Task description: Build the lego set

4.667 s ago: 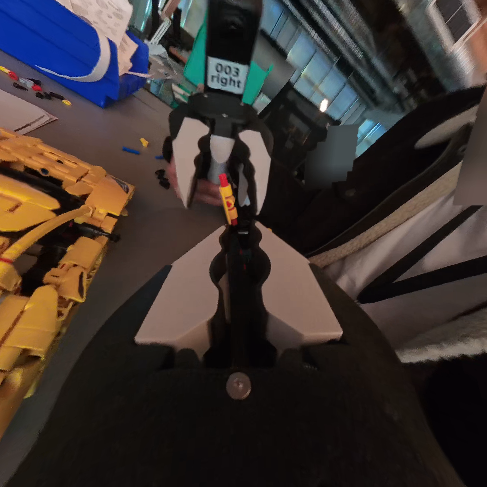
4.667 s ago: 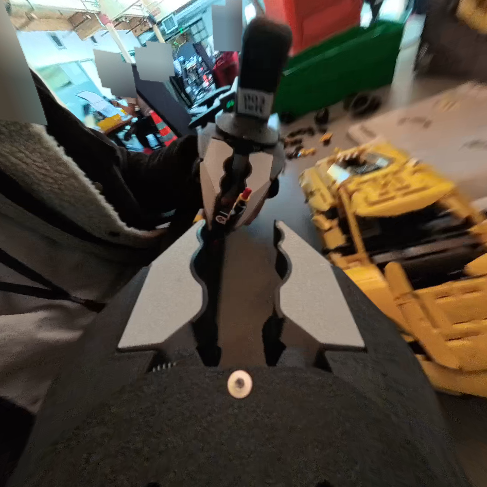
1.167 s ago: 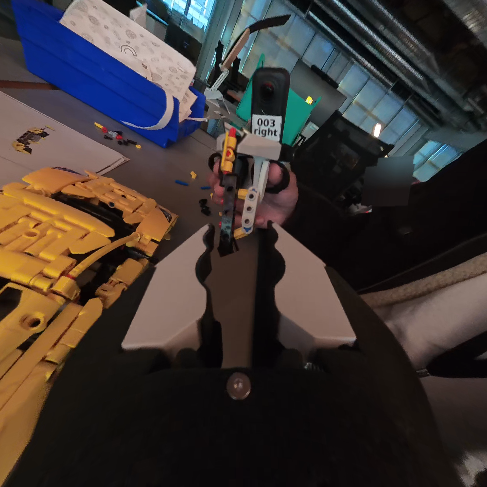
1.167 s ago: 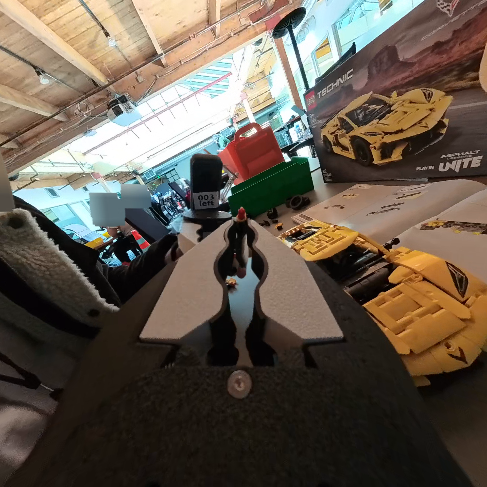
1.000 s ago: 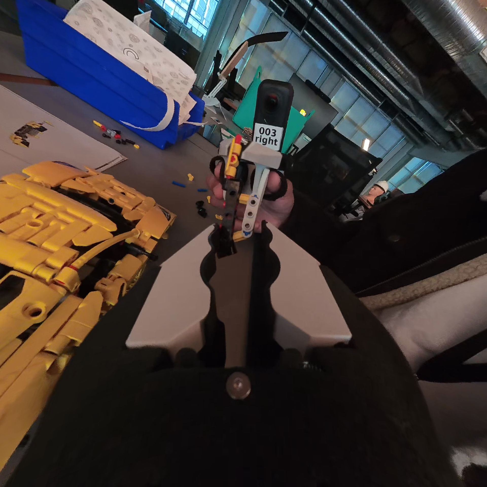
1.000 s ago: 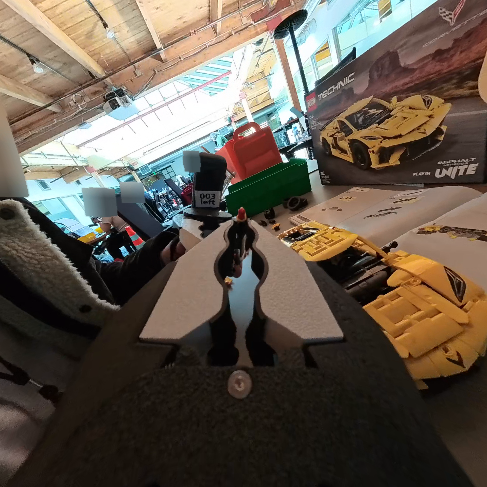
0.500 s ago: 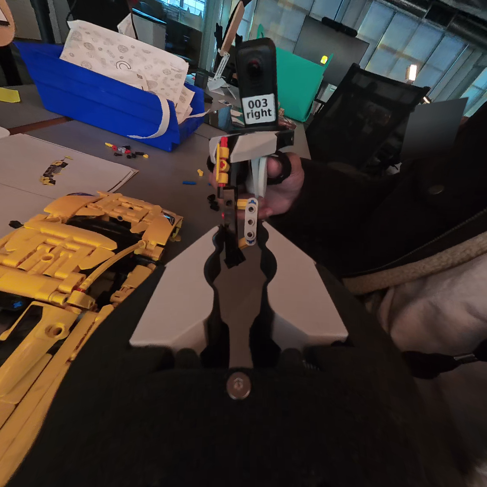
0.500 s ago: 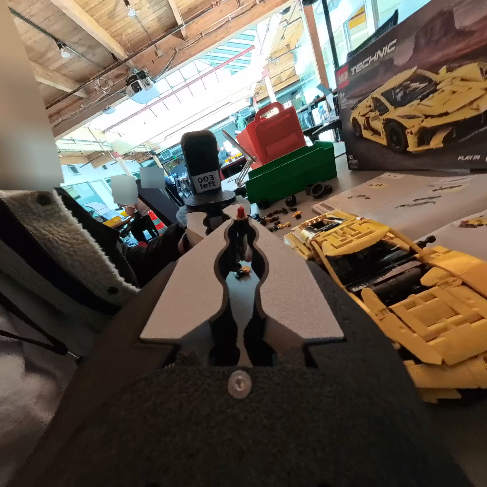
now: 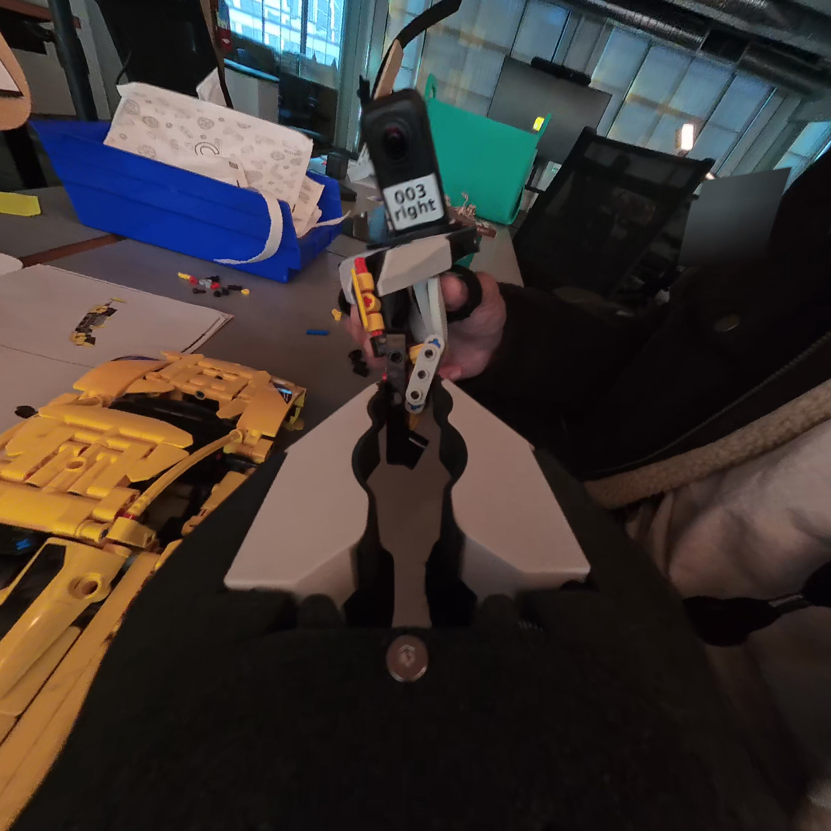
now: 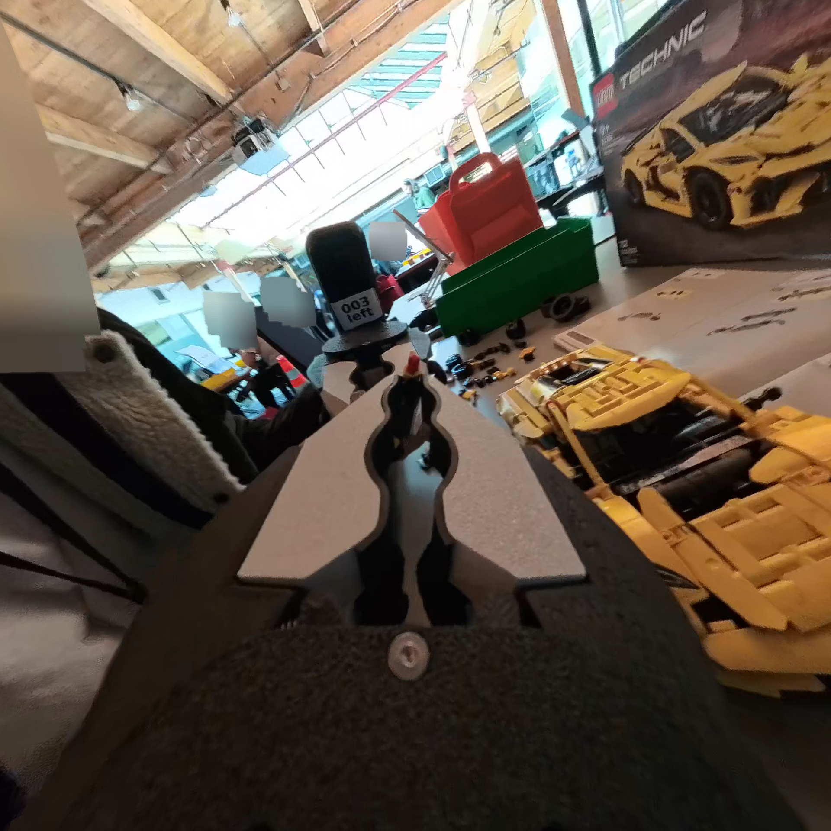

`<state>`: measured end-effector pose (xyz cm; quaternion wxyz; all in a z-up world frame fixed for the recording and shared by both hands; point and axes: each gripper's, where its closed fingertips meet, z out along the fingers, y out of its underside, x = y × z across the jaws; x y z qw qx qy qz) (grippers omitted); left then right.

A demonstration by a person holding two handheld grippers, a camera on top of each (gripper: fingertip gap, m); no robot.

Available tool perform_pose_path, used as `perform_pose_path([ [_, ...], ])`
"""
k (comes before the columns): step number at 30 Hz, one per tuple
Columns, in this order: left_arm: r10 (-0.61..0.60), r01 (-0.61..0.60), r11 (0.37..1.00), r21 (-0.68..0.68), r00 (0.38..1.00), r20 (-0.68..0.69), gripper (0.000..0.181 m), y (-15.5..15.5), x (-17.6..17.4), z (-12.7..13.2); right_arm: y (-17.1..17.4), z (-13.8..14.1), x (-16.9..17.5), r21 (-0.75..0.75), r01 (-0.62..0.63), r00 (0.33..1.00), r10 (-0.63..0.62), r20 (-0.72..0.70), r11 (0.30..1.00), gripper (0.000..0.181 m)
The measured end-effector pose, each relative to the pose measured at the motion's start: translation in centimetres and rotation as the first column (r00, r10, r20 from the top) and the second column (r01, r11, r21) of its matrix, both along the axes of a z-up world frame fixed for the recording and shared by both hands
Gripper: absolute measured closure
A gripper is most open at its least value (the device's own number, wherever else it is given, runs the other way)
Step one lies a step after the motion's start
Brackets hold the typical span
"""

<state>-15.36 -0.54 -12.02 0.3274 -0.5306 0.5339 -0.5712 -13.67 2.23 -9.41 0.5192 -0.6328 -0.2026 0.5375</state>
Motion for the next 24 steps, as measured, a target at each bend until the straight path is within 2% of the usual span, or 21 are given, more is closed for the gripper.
perform_pose_path([
  [3,0.011,-0.011,1.000,0.016,1.000,-0.001,0.160,0.0,-0.1,-0.2,-0.2,0.0,-0.1,0.034,0.011,1.000,-0.011,0.015,0.999,0.176],
  [6,0.041,-0.042,0.997,0.062,0.999,0.010,0.156,0.4,-0.2,-0.2,0.0,-0.2,0.0,0.010,0.018,1.000,-0.018,0.008,1.000,0.176],
  [9,0.037,-0.037,0.999,0.039,0.999,0.018,0.154,0.4,-0.3,-0.1,0.1,-0.5,0.0,-0.031,0.013,1.000,-0.014,-0.011,0.999,0.176],
  [12,0.022,-0.011,0.995,-0.100,0.994,0.104,0.153,1.0,-1.1,1.5,0.6,0.0,0.7,-0.108,-0.005,0.991,-0.009,-0.131,0.994,0.175],
  [14,0.028,0.032,0.964,-0.265,0.975,0.222,0.152,2.2,-2.2,3.5,0.8,0.8,1.8,-0.150,-0.029,0.969,-0.009,-0.246,0.988,0.176],
  [16,0.065,0.036,0.929,-0.368,0.964,0.260,0.152,3.8,-3.0,4.1,1.1,1.4,2.8,-0.170,-0.040,0.944,-0.019,-0.329,0.985,0.176],
  [18,0.061,0.019,0.939,-0.344,0.974,0.220,0.152,3.7,-2.8,3.4,1.1,1.8,3.2,-0.161,-0.036,0.932,-0.025,-0.362,0.986,0.176],
  [21,0.032,0.006,0.973,-0.230,0.986,0.161,0.152,2.1,-1.6,2.4,1.0,2.1,3.1,-0.147,-0.040,0.927,-0.019,-0.375,0.988,0.176],
  [24,-0.015,0.049,0.974,-0.219,0.988,0.152,0.153,1.0,-1.1,2.4,0.7,1.9,2.2,-0.139,-0.060,0.935,0.007,-0.353,0.988,0.176],
])
